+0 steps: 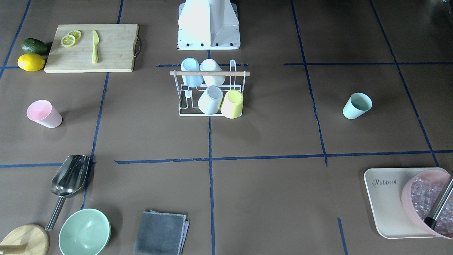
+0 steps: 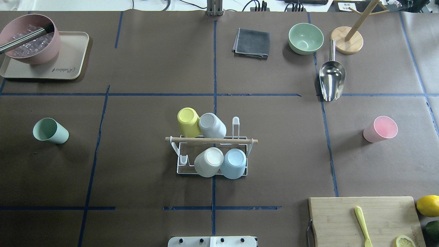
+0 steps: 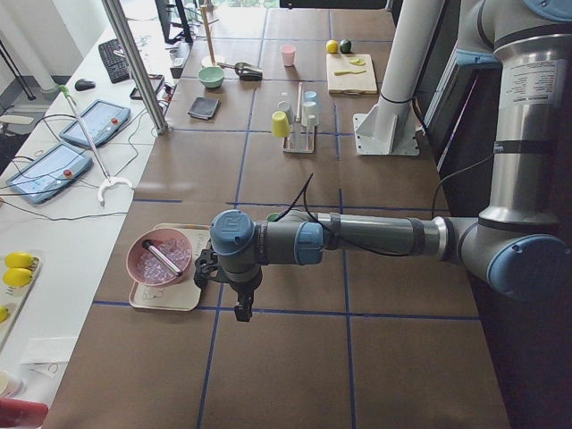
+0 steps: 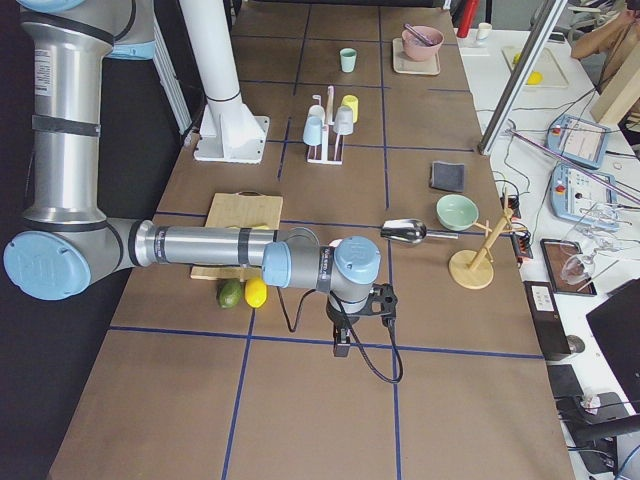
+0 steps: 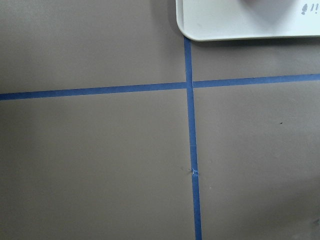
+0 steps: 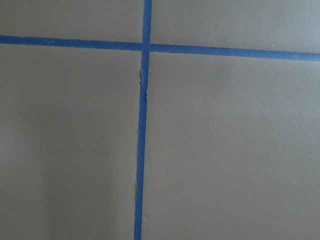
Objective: Place cup on cup holder
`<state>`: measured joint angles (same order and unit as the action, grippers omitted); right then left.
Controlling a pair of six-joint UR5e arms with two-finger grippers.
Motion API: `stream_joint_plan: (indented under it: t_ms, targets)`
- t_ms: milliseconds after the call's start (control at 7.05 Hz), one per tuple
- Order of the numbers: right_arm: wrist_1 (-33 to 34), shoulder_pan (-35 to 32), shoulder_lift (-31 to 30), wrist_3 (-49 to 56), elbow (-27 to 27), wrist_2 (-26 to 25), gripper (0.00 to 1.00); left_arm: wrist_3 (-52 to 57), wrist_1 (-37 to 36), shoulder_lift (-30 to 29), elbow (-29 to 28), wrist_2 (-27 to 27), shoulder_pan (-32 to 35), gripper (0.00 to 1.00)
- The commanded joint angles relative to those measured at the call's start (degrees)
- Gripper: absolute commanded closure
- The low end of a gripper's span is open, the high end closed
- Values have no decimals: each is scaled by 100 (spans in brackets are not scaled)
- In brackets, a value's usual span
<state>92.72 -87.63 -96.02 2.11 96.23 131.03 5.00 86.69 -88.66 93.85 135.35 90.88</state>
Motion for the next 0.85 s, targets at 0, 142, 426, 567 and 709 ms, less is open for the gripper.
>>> stream_joint_plan:
  t_ms: [0,142,426,567,709]
  targets:
    - [0,0,-5,0,9,2,0,10,15,7,-68,35,-1,0]
    - [0,0,-5,8,-8,2,0,10,15,15,-43,35,-1,0]
    - [0,0,-22,17,-122,19,0,1,-47,-19,71,9,-18,0]
    - [-9,0,-31,26,-105,63,0,1,-160,-2,255,9,-210,0]
    - [-18,0,4,17,-53,63,0,1,-518,-45,474,9,-403,0]
